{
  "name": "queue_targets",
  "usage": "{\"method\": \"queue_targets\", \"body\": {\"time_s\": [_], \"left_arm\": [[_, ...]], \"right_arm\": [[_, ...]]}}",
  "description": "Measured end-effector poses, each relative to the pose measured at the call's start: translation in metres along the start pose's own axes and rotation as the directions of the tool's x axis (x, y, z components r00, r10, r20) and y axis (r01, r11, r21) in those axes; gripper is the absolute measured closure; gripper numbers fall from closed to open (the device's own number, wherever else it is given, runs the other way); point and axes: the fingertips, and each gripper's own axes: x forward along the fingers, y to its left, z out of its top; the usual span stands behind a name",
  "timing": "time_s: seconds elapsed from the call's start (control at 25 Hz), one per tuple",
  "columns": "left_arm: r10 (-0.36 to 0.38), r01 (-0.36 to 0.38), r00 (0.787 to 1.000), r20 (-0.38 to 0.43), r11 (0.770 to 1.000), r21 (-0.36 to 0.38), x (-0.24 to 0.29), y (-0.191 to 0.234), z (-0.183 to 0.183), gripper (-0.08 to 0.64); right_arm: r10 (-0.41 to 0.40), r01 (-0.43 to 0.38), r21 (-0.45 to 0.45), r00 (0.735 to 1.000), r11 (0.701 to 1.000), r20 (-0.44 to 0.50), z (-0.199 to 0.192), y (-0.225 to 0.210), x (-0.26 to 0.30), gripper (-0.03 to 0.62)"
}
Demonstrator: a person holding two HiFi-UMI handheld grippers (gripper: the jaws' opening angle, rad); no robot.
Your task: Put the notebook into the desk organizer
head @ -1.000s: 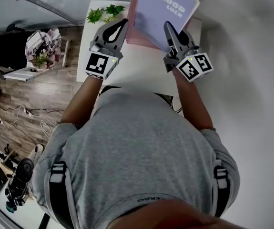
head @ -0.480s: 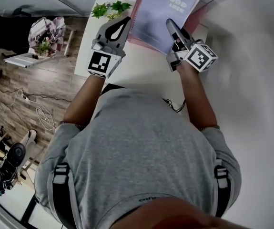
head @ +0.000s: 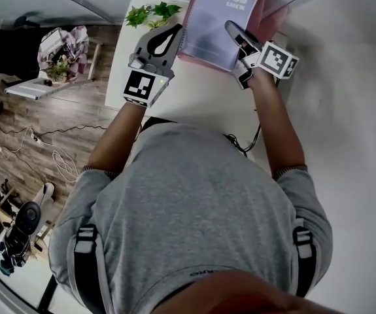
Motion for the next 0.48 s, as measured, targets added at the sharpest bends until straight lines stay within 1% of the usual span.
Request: {"method": "queue_targets", "body": {"time_s": [0.2, 0.28, 0.36, 0.48], "left_arm": [[-0.022, 0.022, 1.0, 0.002, 1.0, -0.018, 0.002, 0.001, -0.001, 0.54], [-0.031, 0.031, 1.0, 0.005, 0.999, -0.022, 0.003, 0.001, -0.002, 0.54], [-0.036, 0.036, 0.999, 0.007, 0.999, -0.028, 0.004, 0.0, -0.001, 0.54], [-0.045, 0.046, 0.999, 0.013, 0.998, -0.037, 0.006, -0.001, -0.001, 0.54]], "right_arm": [[-0.076, 0.075, -0.019, 0.996, 0.997, -0.041, 0.001, -0.014, 0.008, 0.546], [-0.12, 0.118, -0.042, 0.991, 0.992, -0.059, 0.0, -0.023, 0.011, 0.528], [-0.162, 0.157, -0.069, 0.984, 0.985, -0.073, 0.0, -0.028, 0.013, 0.526], [-0.199, 0.191, -0.097, 0.976, 0.977, -0.085, 0.0, -0.034, 0.014, 0.523]]}}
